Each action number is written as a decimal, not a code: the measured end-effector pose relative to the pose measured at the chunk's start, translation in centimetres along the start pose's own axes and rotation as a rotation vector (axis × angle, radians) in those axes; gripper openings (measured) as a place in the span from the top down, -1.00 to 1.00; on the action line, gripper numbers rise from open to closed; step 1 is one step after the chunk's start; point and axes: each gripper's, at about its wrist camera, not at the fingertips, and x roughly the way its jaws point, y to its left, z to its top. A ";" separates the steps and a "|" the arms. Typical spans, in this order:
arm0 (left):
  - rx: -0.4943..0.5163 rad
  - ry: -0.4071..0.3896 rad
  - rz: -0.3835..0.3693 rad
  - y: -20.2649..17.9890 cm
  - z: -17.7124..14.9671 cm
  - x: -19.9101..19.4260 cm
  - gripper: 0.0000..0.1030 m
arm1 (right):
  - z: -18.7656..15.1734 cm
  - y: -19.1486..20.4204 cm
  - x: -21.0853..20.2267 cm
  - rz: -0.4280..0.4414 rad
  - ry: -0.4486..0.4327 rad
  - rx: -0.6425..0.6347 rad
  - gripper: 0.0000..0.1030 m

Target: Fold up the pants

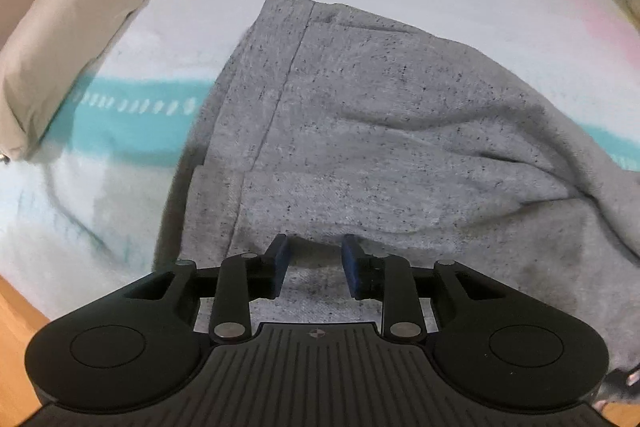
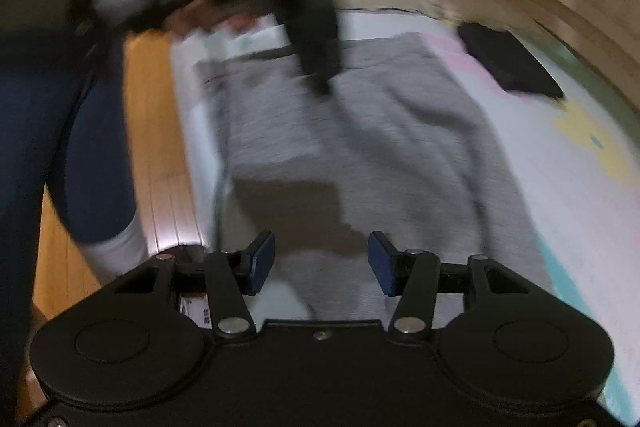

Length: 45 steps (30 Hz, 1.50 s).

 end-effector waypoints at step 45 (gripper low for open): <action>-0.310 0.054 -0.056 5.3 -0.3 2.9 0.45 | 9.8 -13.2 6.2 -0.073 -0.061 0.294 -0.31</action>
